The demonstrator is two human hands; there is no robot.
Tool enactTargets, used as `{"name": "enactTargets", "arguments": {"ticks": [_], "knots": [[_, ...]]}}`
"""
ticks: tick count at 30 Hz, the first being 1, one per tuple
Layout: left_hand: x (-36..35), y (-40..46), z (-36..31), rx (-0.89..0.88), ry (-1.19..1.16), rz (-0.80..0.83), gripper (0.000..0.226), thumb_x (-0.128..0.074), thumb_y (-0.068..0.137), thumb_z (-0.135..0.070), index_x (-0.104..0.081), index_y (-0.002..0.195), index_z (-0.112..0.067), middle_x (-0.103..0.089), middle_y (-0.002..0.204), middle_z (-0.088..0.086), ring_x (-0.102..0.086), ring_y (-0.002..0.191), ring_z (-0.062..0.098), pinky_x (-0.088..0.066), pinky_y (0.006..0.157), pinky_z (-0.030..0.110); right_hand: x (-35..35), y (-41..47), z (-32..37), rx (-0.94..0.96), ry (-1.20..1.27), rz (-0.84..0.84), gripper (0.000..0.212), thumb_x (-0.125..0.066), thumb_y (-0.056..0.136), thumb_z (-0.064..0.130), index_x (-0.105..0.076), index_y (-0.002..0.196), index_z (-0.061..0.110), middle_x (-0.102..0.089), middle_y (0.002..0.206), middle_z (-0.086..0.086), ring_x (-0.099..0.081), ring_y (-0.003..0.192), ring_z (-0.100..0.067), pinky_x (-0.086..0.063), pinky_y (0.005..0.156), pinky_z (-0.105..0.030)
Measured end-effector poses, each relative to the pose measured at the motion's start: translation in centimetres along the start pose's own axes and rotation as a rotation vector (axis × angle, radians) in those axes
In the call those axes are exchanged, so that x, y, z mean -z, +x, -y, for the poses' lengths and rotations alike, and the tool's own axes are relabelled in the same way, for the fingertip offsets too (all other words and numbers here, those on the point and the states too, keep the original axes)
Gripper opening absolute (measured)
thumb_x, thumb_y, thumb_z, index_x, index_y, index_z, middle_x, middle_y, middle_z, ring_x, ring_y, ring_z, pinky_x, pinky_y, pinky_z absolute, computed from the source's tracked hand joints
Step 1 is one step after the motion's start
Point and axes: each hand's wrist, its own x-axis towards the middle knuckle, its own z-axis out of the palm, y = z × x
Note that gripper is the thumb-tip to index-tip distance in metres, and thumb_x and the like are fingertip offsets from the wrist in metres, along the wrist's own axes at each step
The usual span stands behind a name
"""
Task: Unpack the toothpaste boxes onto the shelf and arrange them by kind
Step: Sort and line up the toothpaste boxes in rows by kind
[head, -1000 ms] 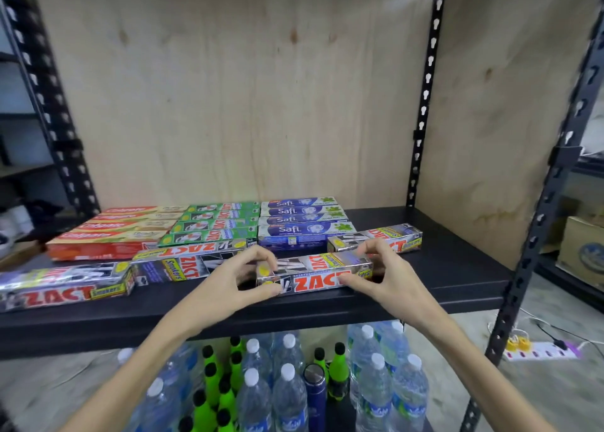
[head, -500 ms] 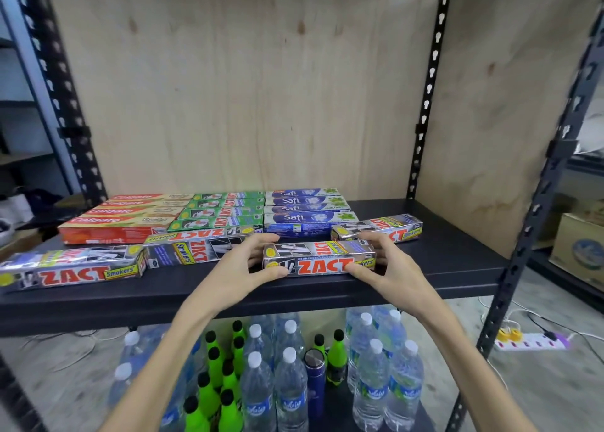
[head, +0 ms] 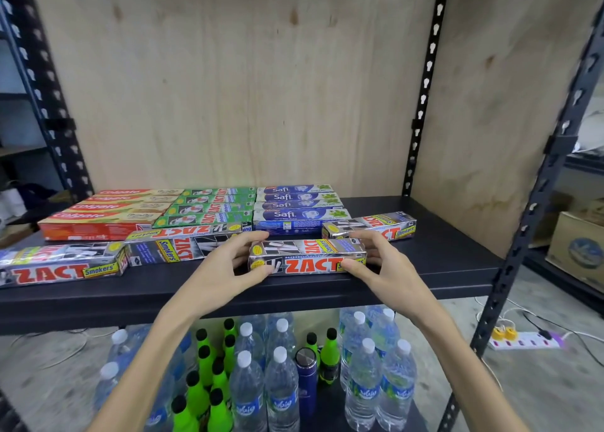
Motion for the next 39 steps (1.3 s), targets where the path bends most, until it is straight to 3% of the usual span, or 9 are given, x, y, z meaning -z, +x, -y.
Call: {"name": "enactTargets", "arguments": {"ticks": [5,11,15,19,21,25,30,35,39], "knots": [[0.0,0.3,-0.9,-0.007,-0.033,-0.067,0.071,-0.077,0.077,-0.039,-0.046,0.14,-0.043,-0.061,0.127,-0.018,-0.055,0.123,-0.005,-0.043,0.107,0.023,0.3,0.6,0.0,-0.006,0.112,-0.026,0.046,-0.078,0.084,0.036,-0.057,0.126,0.038,-0.062,0.12,0.019,-0.059,0.107,0.003,-0.052,0.096,-0.023],[-0.6,4.4,-4.3,-0.149,0.012,-0.106,0.059,-0.075,0.082,-0.036,-0.051,0.136,-0.043,-0.063,0.128,-0.023,-0.055,0.124,-0.006,-0.043,0.104,0.02,4.9,4.5,-0.1,0.058,0.151,-0.076,0.043,-0.08,0.082,0.032,-0.061,0.121,0.039,-0.07,0.111,0.016,-0.066,0.106,-0.002,-0.056,0.089,-0.029],[-0.5,12.5,-6.4,-0.233,0.129,-0.138,0.054,-0.08,0.082,-0.033,-0.059,0.132,-0.03,-0.067,0.125,-0.017,-0.061,0.117,-0.001,-0.046,0.106,0.025,8.6,10.8,-1.5,0.079,0.07,-0.134,0.045,-0.08,0.083,0.033,-0.06,0.123,0.03,-0.071,0.111,0.012,-0.068,0.103,-0.003,-0.055,0.094,-0.031],[-2.6,21.2,-7.2,-0.19,0.369,-0.12,0.051,-0.081,0.08,-0.038,-0.064,0.126,-0.026,-0.066,0.114,-0.011,-0.059,0.094,0.002,-0.044,0.085,0.015,10.6,17.9,-5.2,0.02,-0.061,-0.14,0.041,-0.079,0.084,0.029,-0.056,0.117,0.032,-0.07,0.107,0.01,-0.067,0.099,-0.011,-0.054,0.096,-0.043],[-4.0,24.7,-6.7,-0.151,0.408,-0.061,0.05,-0.081,0.08,-0.04,-0.064,0.125,-0.024,-0.066,0.111,-0.009,-0.059,0.091,0.006,-0.047,0.084,0.02,11.1,20.4,-6.9,-0.035,-0.112,-0.109,0.037,-0.076,0.088,0.026,-0.055,0.118,0.03,-0.067,0.103,0.011,-0.064,0.096,-0.013,-0.052,0.096,-0.042],[-7.0,29.6,-5.1,-0.134,0.413,0.003,0.038,-0.083,0.079,-0.035,-0.069,0.111,-0.021,-0.072,0.104,-0.005,-0.067,0.089,0.011,-0.054,0.085,0.026,11.6,23.8,-10.3,-0.16,-0.267,-0.065,0.04,-0.071,0.091,0.031,-0.052,0.126,0.024,-0.061,0.123,0.0,-0.057,0.108,-0.018,-0.048,0.096,-0.038],[-9.8,33.1,-3.5,-0.132,0.469,0.027,0.031,-0.084,0.077,-0.033,-0.074,0.101,-0.016,-0.068,0.08,-0.01,-0.059,0.068,0.0,-0.042,0.058,0.01,11.3,25.8,-12.9,-0.202,-0.359,-0.078,0.035,-0.072,0.091,0.023,-0.056,0.121,0.018,-0.061,0.114,0.0,-0.055,0.098,-0.015,-0.04,0.081,-0.027],[-10.7,34.4,-2.4,-0.117,0.533,0.003,0.035,-0.087,0.071,-0.03,-0.073,0.099,-0.013,-0.062,0.077,-0.011,-0.054,0.067,0.003,-0.037,0.055,0.012,10.0,26.9,-15.4,-0.194,-0.312,-0.096,0.04,-0.075,0.088,0.016,-0.057,0.122,0.009,-0.064,0.12,-0.007,-0.057,0.099,-0.016,-0.04,0.082,-0.023],[-11.1,34.6,-1.6,-0.135,0.592,-0.059,0.047,-0.094,0.062,-0.037,-0.07,0.096,-0.018,-0.061,0.088,-0.002,-0.057,0.078,0.015,-0.044,0.067,0.024,9.0,26.9,-17.0,-0.193,-0.259,-0.152,0.05,-0.082,0.081,0.018,-0.054,0.12,0.006,-0.066,0.12,-0.011,-0.062,0.106,-0.022,-0.049,0.091,-0.031]]}}
